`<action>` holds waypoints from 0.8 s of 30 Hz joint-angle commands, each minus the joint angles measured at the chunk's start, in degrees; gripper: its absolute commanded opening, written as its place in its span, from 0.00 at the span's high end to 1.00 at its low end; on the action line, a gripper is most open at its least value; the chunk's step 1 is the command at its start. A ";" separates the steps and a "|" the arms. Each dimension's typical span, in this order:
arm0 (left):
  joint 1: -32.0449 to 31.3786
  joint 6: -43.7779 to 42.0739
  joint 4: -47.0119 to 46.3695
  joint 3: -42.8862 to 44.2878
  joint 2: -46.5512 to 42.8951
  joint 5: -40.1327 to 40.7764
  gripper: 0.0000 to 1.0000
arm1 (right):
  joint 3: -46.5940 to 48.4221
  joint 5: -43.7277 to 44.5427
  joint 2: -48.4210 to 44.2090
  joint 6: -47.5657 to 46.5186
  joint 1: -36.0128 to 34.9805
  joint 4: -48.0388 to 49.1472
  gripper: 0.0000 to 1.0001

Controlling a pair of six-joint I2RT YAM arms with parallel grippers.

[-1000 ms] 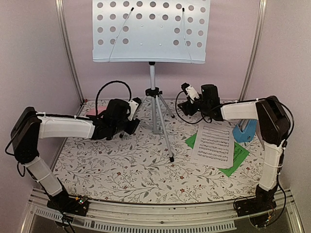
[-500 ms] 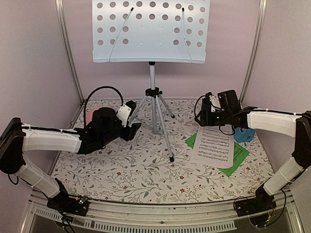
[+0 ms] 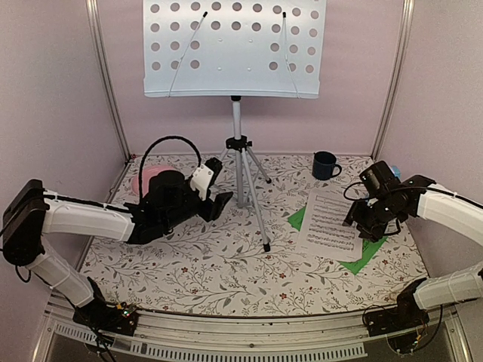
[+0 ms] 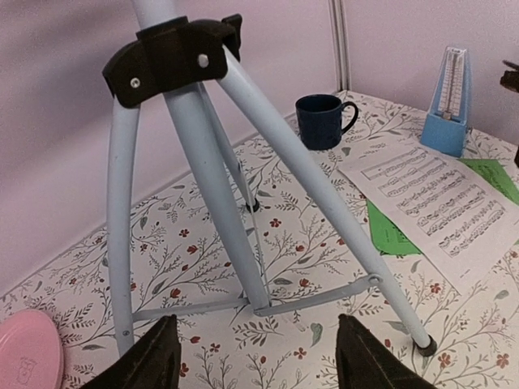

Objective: Set up the instrument practice props

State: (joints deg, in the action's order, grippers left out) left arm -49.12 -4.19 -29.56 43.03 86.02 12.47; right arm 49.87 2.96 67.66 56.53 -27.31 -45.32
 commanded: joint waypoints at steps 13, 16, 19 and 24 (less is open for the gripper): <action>-0.76 -1.52 -5.31 0.21 -1.02 0.10 0.33 | -12.69 -2.35 0.17 19.84 0.27 -0.97 0.47; -0.73 -1.87 -5.73 0.38 -0.25 0.10 0.33 | -13.72 -2.32 1.30 20.01 0.93 0.12 0.51; -0.72 -2.05 -5.73 0.65 0.56 -0.03 0.33 | -13.54 -1.19 1.98 20.26 1.34 0.55 0.53; -0.71 -2.34 -5.73 0.88 1.08 -0.34 0.33 | -13.59 0.17 2.16 20.62 2.17 1.43 0.58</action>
State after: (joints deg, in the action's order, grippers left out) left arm -49.15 -5.76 -33.65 43.03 86.06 12.40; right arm 36.80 1.19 69.41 75.90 -26.02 -45.65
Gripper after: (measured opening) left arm 0.668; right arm 0.441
